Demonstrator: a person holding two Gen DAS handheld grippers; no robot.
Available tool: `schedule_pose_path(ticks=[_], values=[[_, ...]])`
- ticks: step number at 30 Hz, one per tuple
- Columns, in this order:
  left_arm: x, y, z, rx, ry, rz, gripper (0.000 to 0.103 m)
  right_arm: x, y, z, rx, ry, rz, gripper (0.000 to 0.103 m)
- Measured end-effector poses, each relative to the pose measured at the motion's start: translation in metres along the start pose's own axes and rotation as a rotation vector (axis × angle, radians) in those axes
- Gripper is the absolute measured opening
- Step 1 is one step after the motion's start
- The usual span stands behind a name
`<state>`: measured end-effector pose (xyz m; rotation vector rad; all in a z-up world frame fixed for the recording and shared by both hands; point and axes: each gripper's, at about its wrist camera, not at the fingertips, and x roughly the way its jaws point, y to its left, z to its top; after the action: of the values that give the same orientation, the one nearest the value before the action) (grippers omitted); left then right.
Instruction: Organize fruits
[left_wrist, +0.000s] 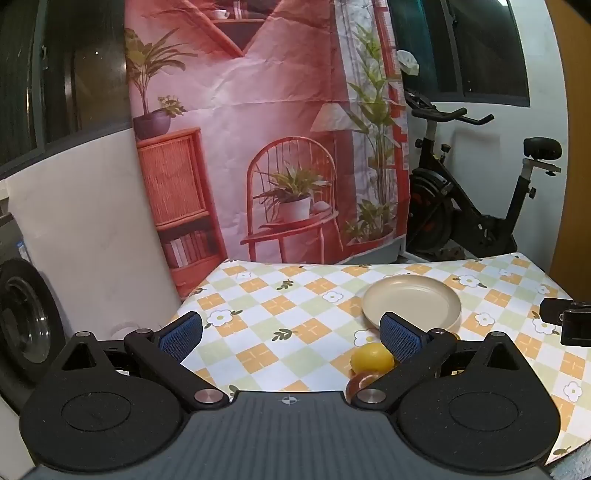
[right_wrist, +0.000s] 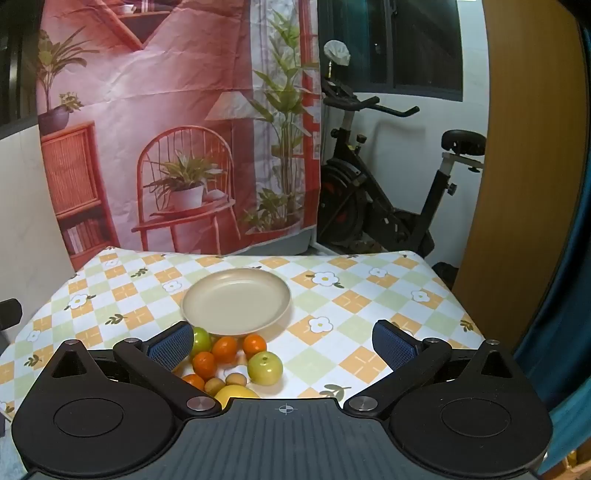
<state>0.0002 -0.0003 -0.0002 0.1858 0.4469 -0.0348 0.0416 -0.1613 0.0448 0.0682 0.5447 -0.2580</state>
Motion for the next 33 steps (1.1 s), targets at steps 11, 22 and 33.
schedule_pose_path(ticks=[11,22,33], values=[[0.0,0.002,-0.001,-0.002,-0.015,0.004,0.103,-0.001,0.001,-0.002,0.0,-0.005,0.003,0.103],[-0.01,-0.002,-0.001,0.008,-0.038,-0.001,0.103,-0.006,0.005,-0.003,-0.01,-0.021,0.0,0.103],[-0.011,0.001,-0.002,0.01,-0.069,-0.001,0.103,-0.012,0.006,0.0,-0.016,-0.043,-0.004,0.103]])
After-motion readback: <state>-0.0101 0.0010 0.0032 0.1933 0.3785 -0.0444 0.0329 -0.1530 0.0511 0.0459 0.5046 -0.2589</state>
